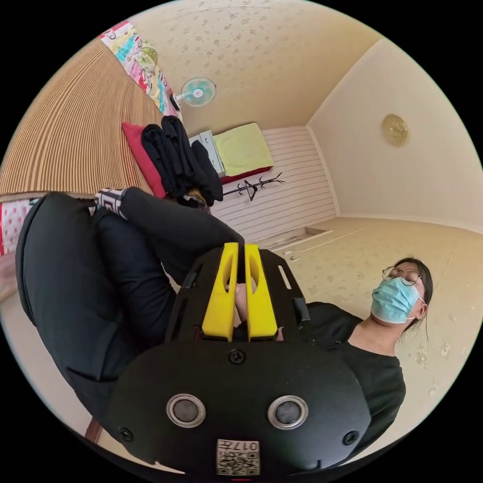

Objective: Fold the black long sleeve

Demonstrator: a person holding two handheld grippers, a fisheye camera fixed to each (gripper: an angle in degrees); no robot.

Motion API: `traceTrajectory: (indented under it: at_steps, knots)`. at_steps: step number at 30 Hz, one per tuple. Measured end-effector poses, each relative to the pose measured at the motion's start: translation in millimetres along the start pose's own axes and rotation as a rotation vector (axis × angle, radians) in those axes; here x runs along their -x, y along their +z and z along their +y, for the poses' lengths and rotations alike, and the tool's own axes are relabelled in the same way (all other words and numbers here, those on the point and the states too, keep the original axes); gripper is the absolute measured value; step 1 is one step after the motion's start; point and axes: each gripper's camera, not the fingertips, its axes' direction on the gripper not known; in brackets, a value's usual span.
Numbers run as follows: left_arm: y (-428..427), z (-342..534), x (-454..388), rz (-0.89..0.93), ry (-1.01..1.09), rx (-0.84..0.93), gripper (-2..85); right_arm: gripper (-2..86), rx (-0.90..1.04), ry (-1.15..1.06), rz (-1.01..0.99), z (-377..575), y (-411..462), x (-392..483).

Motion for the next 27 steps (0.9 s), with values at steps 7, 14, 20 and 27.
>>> traceTrajectory:
  at_steps: [7, 14, 20, 27]
  knots:
    - [-5, -30, -19, -0.031, 0.014, -0.048, 0.4, 0.4, 0.019, -0.057, -0.079, -68, -13, 19]
    - [-21, -108, -44, -0.017, 0.055, -0.119, 0.6, 0.5, -0.010, -0.180, -0.033, -168, -3, 54]
    - [-12, -78, -127, -0.113, 0.318, -0.034, 1.2, 1.3, 0.102, -0.360, 0.079, -155, 51, 112]
    - [9, 83, 41, -0.439, -0.220, 0.066, 6.0, 2.8, 0.291, 0.075, 0.215, -41, 135, -47]
